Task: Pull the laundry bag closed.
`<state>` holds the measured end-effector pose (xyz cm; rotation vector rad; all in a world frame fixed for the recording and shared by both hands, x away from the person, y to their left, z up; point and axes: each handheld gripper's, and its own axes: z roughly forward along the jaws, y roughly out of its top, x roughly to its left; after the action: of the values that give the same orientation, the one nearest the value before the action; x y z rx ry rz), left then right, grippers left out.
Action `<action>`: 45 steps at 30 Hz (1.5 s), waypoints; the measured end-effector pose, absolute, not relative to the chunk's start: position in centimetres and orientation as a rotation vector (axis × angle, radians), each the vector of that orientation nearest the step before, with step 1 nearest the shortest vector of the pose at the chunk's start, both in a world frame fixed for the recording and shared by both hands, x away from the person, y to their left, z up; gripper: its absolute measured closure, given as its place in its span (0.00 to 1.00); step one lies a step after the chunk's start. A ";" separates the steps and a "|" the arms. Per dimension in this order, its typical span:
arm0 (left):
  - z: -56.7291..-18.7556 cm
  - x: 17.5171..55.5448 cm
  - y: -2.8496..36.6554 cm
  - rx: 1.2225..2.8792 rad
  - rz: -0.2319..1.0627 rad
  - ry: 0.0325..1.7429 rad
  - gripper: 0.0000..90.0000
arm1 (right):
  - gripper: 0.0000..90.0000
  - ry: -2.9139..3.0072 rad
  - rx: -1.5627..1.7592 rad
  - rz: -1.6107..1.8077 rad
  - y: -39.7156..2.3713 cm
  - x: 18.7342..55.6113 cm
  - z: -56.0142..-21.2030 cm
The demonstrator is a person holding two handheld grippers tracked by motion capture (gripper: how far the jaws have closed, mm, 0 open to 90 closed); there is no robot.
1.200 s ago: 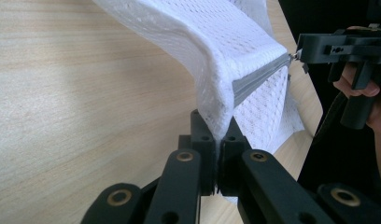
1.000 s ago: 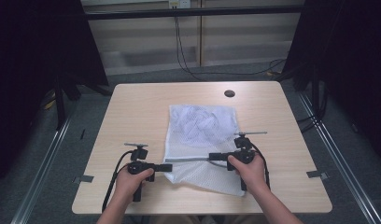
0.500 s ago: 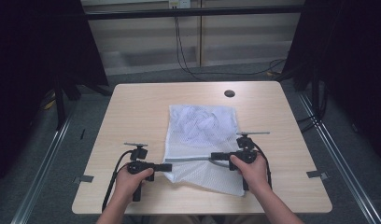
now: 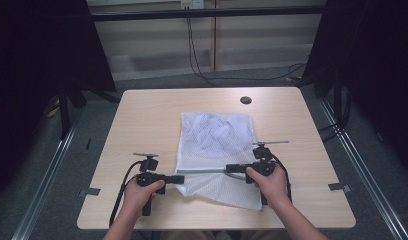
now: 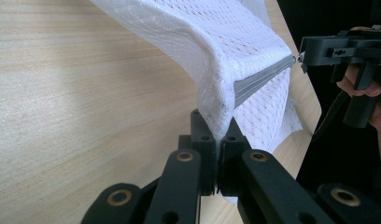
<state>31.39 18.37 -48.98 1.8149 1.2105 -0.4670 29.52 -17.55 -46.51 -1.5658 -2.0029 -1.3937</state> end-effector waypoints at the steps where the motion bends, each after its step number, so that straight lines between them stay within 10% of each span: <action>1: -48.9 31.4 18.3 1.817 -0.467 1.212 0.98 | 0.97 -2.006 -1.564 -1.390 -17.6 29.5 -46.4; 45: -48.8 31.3 18.1 1.805 -0.488 1.211 0.98 | 0.97 -1.963 -1.585 -1.421 -19.7 29.1 -47.0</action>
<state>31.26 18.10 -48.79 1.8048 1.2108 -0.4878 29.06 -19.66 -47.00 -1.5845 -1.9634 -1.4205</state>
